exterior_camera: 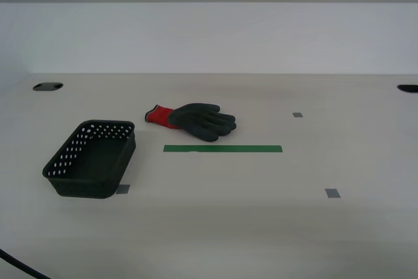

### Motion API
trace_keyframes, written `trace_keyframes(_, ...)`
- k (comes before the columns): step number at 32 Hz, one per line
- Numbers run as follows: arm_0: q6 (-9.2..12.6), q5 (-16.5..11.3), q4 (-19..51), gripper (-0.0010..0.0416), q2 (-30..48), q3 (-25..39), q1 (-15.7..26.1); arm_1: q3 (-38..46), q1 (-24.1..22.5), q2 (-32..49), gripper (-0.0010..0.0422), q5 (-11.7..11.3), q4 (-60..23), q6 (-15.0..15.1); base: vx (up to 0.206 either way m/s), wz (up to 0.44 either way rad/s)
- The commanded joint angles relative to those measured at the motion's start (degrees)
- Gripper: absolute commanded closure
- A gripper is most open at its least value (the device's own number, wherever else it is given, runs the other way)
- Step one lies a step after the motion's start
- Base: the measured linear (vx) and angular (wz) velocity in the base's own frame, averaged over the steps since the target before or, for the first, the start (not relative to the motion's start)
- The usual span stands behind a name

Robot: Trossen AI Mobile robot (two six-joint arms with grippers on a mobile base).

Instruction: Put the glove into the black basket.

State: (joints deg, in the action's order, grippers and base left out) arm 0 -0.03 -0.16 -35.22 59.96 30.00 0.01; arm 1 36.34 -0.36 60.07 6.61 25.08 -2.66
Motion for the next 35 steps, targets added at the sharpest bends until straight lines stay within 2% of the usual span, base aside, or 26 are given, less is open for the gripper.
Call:
trace_keyframes(1, 0.0, 0.02, -0.13, 0.0405, -0.02, 0.04, -0.02, 5.31, -0.79, 0.57, 0.0412, 0.28, -10.73, 0.46, 0.0, 0.0)
trace_keyframes(5, 0.0, 0.02, -0.15, 0.0405, -0.02, 0.04, 0.0, 14.29, -3.3, 1.62, 0.0412, 0.33, -24.9, 2.91, 0.0, 0.0)
trace_keyframes(7, 0.0, 0.02, -0.15, 0.0405, -0.02, 0.04, -0.02, 16.85, -4.55, 2.27, 0.0412, 0.33, -28.35, 4.13, 0.0, 0.0)
trace_keyframes(11, 0.0, 0.02, -0.15, 0.0405, -0.02, 0.04, 0.0, 21.75, -8.0, 5.11, 0.0412, 0.61, -34.73, 4.22, 0.0, 0.0)
trace_keyframes(14, 0.0, 0.02, -0.11, 0.0405, -0.02, 0.04, 0.0, 24.39, -10.45, 7.72, 0.0412, 2.56, -38.69, 4.2, 0.0, 0.0)
trace_keyframes(16, 0.0, 0.02, -0.15, 0.0405, -0.02, 0.04, 0.0, 27.67, -13.6, 12.48, 0.0412, 3.54, -42.77, 4.26, 0.0, 0.0)
trace_keyframes(18, 0.0, 0.02, -0.15, 0.0405, -0.02, 0.04, -0.02, 29.2, -14.93, 15.58, 0.0412, 3.54, -43.87, 4.37, 0.0, 0.0)
trace_keyframes(26, 0.0, 0.02, -0.17, 0.0405, -0.02, 0.04, -0.02, 41.66, -24.24, 37.03, 0.0412, 3.5, -52.83, 7.37, 0.0, 0.0)
trace_keyframes(29, 0.0, 0.02, -0.15, 0.0405, -0.02, 0.04, -0.02, 45.7, -26.25, 43.95, 0.0412, 3.5, -53.2, 9.4, 0.0, 0.0)
trace_keyframes(35, 0.0, 0.02, -0.13, 0.0405, -0.02, 0.04, 0.0, 54.62, -28.46, 56.48, 0.0412, 3.48, -57.57, 11.52, 0.0, 0.0)
